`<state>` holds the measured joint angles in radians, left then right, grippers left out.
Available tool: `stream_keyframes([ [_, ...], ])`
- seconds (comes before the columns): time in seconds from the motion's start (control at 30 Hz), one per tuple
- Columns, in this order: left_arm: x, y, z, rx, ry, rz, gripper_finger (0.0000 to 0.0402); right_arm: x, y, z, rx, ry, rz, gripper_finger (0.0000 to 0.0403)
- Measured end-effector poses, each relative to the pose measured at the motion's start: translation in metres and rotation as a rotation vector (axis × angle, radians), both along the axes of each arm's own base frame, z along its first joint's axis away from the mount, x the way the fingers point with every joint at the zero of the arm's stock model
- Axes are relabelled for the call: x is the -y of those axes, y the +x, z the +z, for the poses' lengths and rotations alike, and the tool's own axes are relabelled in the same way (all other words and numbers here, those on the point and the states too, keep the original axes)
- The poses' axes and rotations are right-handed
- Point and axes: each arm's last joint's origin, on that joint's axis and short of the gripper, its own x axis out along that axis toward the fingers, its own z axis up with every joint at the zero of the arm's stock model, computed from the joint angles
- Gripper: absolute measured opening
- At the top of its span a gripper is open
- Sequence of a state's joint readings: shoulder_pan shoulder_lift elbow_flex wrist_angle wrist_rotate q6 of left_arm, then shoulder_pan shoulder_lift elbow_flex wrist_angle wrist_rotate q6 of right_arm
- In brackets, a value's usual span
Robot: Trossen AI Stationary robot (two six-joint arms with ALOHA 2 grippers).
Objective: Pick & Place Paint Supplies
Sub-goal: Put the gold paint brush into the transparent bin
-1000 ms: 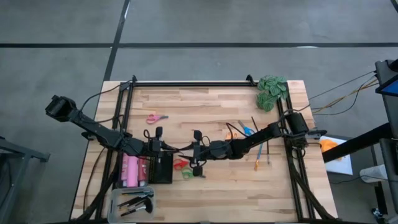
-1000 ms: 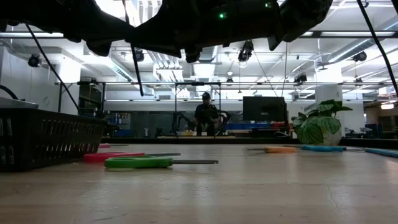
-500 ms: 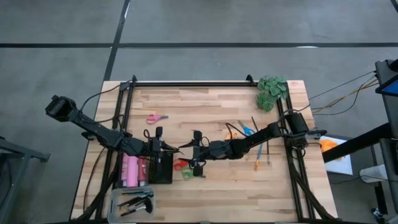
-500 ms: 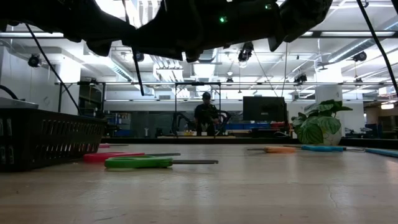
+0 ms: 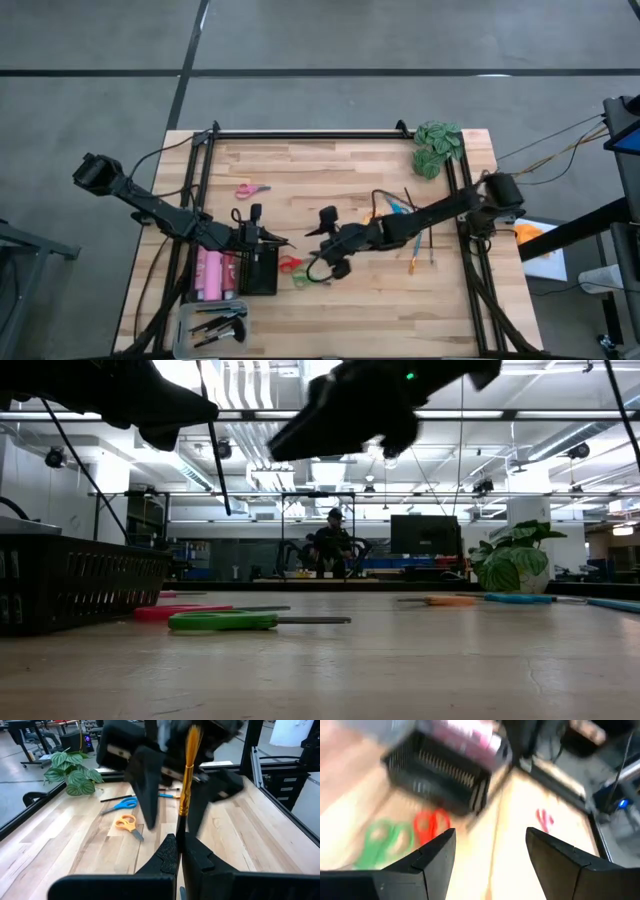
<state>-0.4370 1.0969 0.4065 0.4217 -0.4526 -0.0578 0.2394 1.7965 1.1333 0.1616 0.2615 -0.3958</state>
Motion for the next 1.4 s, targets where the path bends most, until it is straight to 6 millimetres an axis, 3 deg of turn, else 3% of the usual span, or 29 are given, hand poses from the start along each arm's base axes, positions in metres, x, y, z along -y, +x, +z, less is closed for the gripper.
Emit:
stream_keyframes([
  [0.33,0.000,0.000,0.000,0.000,0.000,0.000,0.0001,0.013,-0.061,0.048,-0.256,0.161,-0.083,0.0239],
  [0.53,0.000,0.000,0.000,0.004,-0.002,0.000,0.0001,0.019,-0.088,0.061,-0.334,0.240,-0.172,0.0239],
  [1.07,0.001,0.001,0.002,0.007,-0.003,-0.002,0.0001,0.020,-0.091,0.062,-0.341,0.199,-0.145,0.0239],
  [1.4,0.015,0.011,0.042,-0.041,-0.059,-0.019,0.0001,0.020,-0.091,0.061,-0.341,0.199,-0.145,0.0239],
])
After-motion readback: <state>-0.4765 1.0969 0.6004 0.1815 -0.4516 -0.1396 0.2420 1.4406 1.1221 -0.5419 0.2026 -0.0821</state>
